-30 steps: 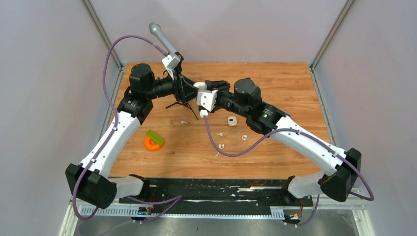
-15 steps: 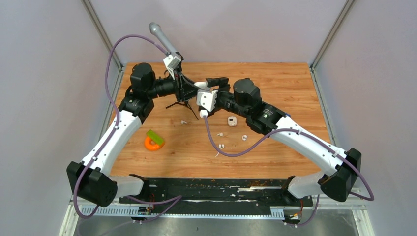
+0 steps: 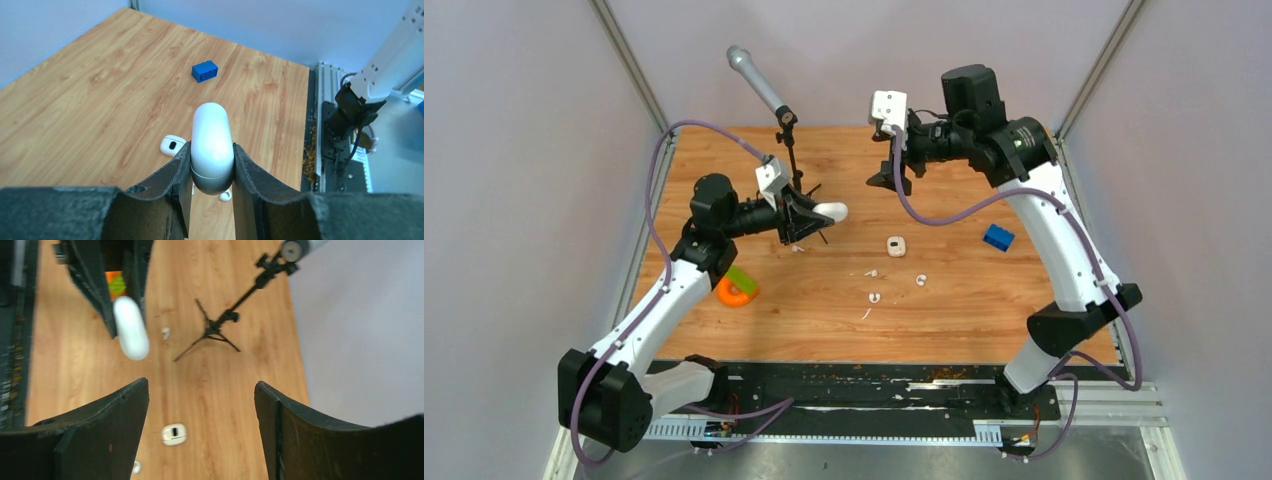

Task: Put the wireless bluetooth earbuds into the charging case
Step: Pick up the charging case at the center of the board, then open the charging case.

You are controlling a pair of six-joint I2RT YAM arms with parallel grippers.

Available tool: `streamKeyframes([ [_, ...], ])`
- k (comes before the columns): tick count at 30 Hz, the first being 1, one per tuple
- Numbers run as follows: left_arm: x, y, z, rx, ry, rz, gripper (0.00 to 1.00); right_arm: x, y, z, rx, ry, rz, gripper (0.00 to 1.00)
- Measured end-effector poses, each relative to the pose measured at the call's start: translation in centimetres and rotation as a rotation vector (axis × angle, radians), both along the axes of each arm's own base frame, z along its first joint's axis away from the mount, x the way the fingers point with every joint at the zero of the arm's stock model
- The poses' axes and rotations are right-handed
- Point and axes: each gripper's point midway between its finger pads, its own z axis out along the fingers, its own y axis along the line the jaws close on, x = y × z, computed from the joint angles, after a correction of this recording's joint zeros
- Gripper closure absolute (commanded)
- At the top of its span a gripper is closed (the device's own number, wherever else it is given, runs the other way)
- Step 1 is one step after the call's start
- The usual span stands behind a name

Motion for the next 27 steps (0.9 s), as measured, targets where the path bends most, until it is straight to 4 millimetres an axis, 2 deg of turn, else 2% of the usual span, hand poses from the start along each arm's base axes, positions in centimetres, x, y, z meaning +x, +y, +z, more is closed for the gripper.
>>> streamKeyframes([
  [2,-0.6,0.1,-0.4,0.0,-0.046,-0.015,0.88,-0.6,-0.2,-0.6,-0.02,0.069,0.053,0.33],
  [6,-1.3,-0.2,-0.4,-0.012,-0.15,-0.055,0.87,-3.3,0.5,-4.0,-0.085,0.248,0.151,0.43],
  [10,-2.0,-0.6,-0.4,-0.026,-0.236,-0.097,0.87,-4.9,1.4,-6.6,-0.151,0.338,0.202,0.5],
  [14,-2.4,-0.9,-0.3,-0.046,-0.302,-0.128,0.87,-5.8,2.4,-7.8,-0.186,0.374,0.228,0.52],
  [21,-2.3,-1.9,0.2,-0.075,-0.375,-0.161,0.87,-6.0,3.2,-8.8,-0.221,0.391,0.213,0.56],
  [25,-2.3,-2.2,0.3,-0.084,-0.394,-0.168,0.83,-6.0,3.2,-8.9,-0.231,0.382,0.206,0.76],
  [27,-2.3,-2.2,0.3,-0.087,-0.392,-0.166,0.73,-5.9,3.2,-8.9,-0.234,0.377,0.205,0.87],
])
